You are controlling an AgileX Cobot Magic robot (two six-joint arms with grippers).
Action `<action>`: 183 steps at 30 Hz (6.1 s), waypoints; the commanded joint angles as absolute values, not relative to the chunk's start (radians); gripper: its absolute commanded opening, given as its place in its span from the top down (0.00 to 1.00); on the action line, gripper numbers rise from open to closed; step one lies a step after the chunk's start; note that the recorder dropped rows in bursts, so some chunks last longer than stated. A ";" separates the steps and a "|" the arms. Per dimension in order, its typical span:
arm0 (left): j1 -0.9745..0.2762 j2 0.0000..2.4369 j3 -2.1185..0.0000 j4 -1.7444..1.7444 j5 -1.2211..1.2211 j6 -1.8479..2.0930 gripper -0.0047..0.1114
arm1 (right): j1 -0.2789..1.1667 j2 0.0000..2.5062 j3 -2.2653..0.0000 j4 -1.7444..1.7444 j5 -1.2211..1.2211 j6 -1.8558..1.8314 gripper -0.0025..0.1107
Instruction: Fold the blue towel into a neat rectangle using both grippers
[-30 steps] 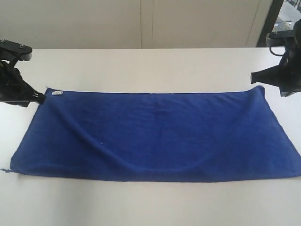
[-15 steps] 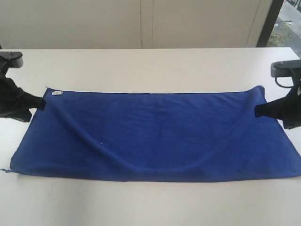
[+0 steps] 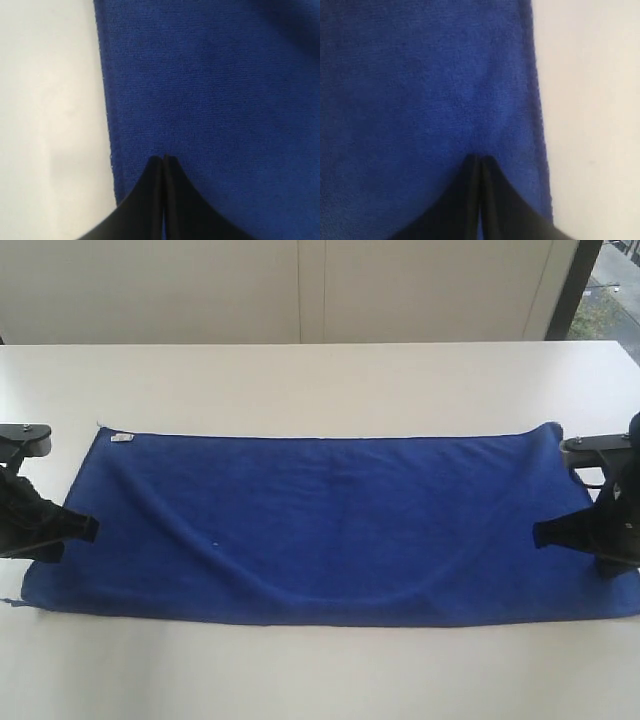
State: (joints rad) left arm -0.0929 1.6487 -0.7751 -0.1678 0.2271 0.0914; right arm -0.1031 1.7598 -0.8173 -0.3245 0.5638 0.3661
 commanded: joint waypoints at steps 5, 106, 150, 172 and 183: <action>-0.092 1.647 -0.768 -0.178 0.236 0.086 0.96 | -0.108 1.770 -0.767 -0.335 0.647 0.396 0.98; -0.163 1.452 -0.863 -0.057 0.436 0.082 0.96 | -0.124 1.693 -1.052 -0.262 0.487 0.332 0.98; -0.072 2.156 -1.489 -0.177 0.256 0.070 0.96 | -0.185 2.247 -1.444 -0.270 0.343 0.264 0.98; -0.072 1.857 -1.459 -0.181 0.730 0.111 0.96 | -0.185 1.857 -1.324 -0.169 0.725 0.264 0.98; -0.072 1.547 -1.118 -0.190 0.714 0.175 0.96 | -0.179 1.646 -0.964 -0.104 0.639 0.264 0.98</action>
State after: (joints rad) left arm -0.0721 1.6299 -1.1952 -0.1769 0.7307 0.1515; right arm -0.1785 1.6776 -1.0335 -0.1172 0.6849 0.2694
